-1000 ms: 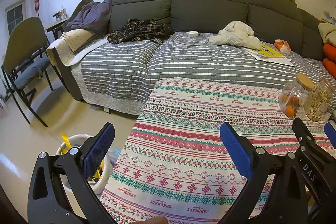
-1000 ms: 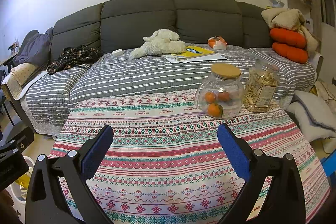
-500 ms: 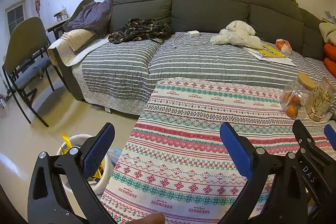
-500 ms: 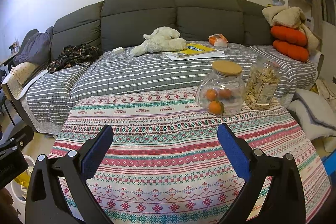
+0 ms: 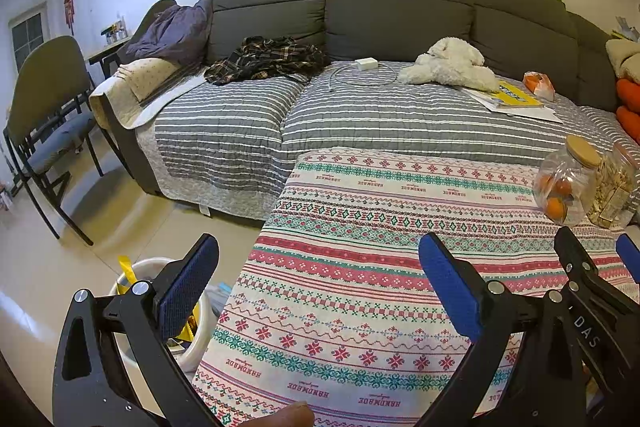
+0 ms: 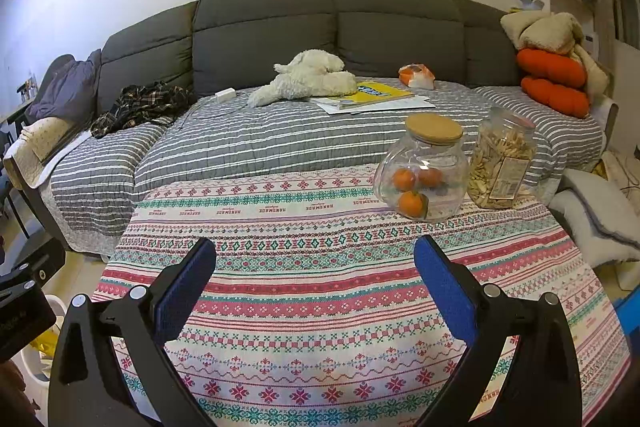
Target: Collect trash
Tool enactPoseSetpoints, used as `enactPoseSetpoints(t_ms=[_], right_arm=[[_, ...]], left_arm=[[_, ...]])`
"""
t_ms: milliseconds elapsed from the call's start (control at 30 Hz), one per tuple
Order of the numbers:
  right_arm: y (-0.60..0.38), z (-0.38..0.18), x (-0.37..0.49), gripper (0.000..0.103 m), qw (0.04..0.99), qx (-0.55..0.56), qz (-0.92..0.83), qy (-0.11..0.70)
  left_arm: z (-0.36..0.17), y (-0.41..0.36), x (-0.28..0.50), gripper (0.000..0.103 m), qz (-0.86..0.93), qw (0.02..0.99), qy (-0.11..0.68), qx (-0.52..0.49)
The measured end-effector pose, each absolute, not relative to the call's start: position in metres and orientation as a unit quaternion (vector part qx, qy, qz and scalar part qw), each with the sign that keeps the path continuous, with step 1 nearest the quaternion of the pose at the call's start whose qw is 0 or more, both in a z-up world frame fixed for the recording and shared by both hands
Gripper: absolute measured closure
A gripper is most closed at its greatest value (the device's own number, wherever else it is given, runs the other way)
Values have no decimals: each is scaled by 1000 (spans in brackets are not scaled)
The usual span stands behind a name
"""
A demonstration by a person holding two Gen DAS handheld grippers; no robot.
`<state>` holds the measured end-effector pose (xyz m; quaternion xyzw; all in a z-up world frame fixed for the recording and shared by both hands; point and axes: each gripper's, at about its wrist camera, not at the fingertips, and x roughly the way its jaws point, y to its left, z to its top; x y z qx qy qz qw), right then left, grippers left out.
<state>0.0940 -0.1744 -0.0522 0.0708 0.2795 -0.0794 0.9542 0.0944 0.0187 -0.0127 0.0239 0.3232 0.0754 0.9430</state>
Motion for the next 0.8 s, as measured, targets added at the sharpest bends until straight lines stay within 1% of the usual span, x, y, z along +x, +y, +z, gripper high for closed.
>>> enactPoseSetpoints(t_ms=[800], right_arm=[[-175,-57,97,7,952,74,-77,288]], left_arm=[[-18,19,97,7,79,941,328,27]])
